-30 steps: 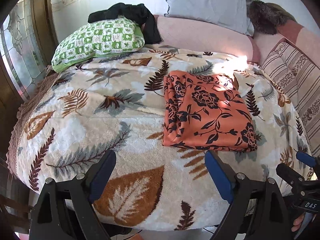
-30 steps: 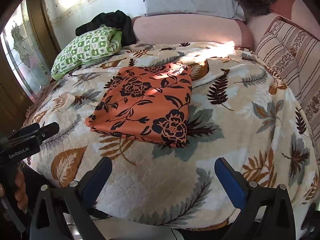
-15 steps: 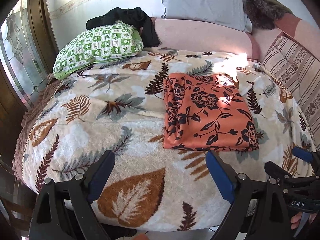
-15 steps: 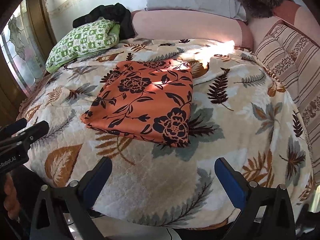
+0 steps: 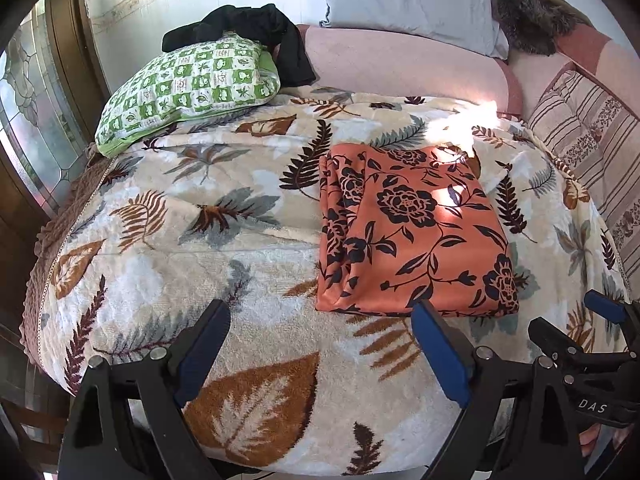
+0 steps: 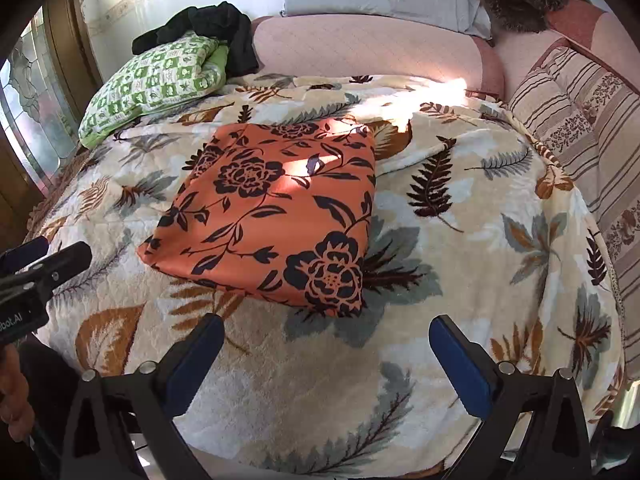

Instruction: Fold small clothes

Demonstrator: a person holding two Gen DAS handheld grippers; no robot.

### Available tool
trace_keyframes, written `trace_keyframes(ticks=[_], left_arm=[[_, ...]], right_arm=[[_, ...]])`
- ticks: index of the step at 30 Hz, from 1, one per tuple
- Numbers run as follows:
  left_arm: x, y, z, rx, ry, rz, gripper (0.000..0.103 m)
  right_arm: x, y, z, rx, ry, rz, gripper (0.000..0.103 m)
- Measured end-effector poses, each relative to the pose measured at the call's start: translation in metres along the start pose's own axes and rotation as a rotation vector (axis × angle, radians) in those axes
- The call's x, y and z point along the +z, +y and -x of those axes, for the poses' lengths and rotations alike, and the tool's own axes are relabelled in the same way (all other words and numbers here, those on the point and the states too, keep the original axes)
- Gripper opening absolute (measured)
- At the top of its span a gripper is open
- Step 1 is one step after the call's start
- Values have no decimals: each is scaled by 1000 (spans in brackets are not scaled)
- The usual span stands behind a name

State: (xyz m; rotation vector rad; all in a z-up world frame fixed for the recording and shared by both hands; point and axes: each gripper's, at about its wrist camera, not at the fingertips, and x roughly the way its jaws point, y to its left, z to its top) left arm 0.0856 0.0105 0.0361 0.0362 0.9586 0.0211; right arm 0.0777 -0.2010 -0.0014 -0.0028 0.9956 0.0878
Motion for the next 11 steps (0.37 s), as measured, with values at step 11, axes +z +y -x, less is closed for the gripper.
trace_keyframes(ticks=[11], left_arm=[[2,-4,13,0,-39,-20,92]], right_arm=[[4,3,7,-1,-22,7,103]])
